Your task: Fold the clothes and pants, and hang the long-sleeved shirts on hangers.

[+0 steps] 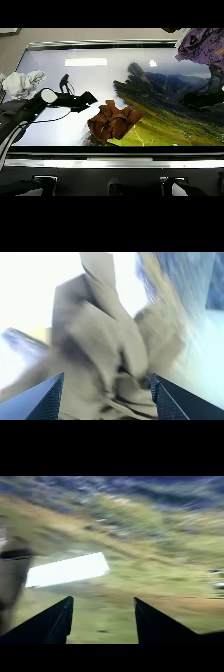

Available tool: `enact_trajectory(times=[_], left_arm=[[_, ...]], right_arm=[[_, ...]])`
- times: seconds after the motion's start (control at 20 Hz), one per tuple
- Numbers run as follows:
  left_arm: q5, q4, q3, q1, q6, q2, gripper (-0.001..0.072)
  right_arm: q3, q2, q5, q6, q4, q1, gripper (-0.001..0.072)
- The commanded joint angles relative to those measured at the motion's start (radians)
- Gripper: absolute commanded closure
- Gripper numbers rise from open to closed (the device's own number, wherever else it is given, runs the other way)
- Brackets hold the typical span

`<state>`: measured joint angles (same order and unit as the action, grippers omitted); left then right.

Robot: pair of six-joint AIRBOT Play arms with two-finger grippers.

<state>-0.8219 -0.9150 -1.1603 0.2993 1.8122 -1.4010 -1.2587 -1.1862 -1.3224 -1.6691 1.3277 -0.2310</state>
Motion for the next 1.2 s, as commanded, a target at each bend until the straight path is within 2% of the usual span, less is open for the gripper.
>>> enact_trajectory(times=[0.0, 0.2, 0.3, 0.7, 0.75, 0.8, 0.9, 0.95, 1.15], left_arm=[[-0.035, -0.001, 0.0, -0.109, -0.033, 0.015, 0.0093], [-0.027, -0.001, 0.0, -0.123, -0.033, 0.006, 0.0093], [-0.027, -0.002, 0.0, -0.123, -0.032, -0.002, 0.0093], [-0.023, -0.002, 0.0, -0.123, -0.033, -0.037, 0.0093], [-0.021, -0.002, 0.0, -0.124, -0.032, -0.044, 0.0093], [-0.016, -0.002, 0.0, -0.123, -0.033, -0.051, 0.0092], [0.005, 0.0, 0.0, -0.123, -0.032, -0.069, 0.0093], [0.023, 0.0, -0.001, -0.123, -0.032, -0.08, 0.0093], [0.121, 0.064, -0.001, -0.115, -0.035, -0.148, 0.0093]], right_arm=[[0.146, -0.097, 0.069, 0.182, -0.536, -0.185, 0.023], [0.195, -0.245, 0.104, 0.267, -0.555, -0.034, 0.0222], [0.194, -0.314, 0.167, 0.286, -0.557, 0.061, 0.0151], [0.194, -0.448, 0.315, 0.285, -0.59, 0.243, 0.0158], [0.194, -0.452, 0.323, 0.285, -0.585, 0.251, 0.02], [0.194, -0.457, 0.325, 0.285, -0.579, 0.255, 0.0286], [0.194, -0.457, 0.322, 0.285, -0.58, 0.252, 0.057], [0.19, -0.455, 0.318, 0.286, -0.576, 0.252, 0.0678], [0.188, -0.417, 0.303, 0.285, -0.567, 0.252, 0.0682]])
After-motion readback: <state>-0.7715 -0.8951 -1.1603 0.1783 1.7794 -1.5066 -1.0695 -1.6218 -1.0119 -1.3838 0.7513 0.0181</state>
